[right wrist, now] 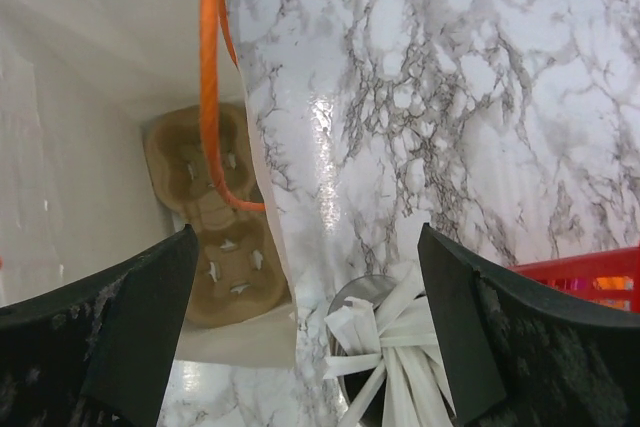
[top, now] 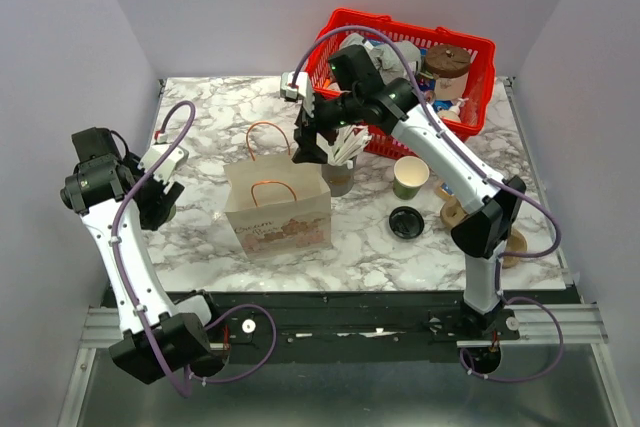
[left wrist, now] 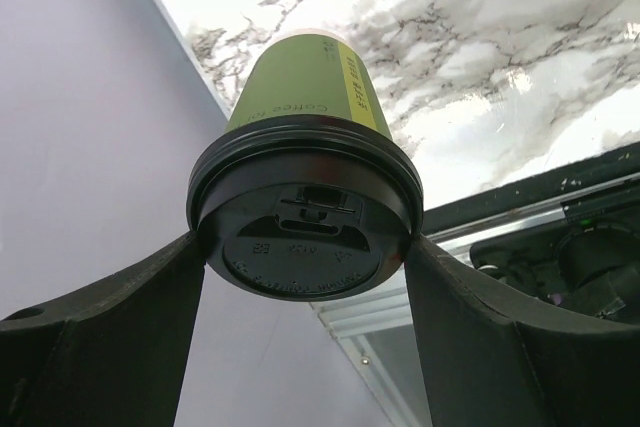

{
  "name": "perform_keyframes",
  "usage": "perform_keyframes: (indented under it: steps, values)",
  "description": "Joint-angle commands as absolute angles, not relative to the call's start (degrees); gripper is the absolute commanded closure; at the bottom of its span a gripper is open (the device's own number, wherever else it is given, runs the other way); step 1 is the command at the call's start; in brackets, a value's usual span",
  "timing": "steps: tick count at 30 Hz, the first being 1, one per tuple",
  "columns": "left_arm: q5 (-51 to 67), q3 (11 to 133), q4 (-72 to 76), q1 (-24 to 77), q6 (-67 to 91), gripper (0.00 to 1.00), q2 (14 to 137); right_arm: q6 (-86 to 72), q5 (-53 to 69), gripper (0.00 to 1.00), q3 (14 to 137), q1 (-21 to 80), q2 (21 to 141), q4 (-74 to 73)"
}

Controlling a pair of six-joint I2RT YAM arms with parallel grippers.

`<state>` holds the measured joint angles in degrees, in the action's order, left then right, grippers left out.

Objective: Pack the takeout coffee

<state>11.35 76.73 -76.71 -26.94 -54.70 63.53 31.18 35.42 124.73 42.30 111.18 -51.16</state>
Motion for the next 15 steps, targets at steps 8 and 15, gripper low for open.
perform_keyframes:
  steps: [8,15]
  values:
    - [19.2,83.2,-86.8,-27.0,-45.0,1.0,60.2,37.6,44.5,0.22,125.3,43.4,114.3,-55.0]
    - [24.4,91.5,-86.8,-26.5,-44.6,1.0,59.2,37.1,43.0,0.94,120.5,43.8,111.3,-55.6]
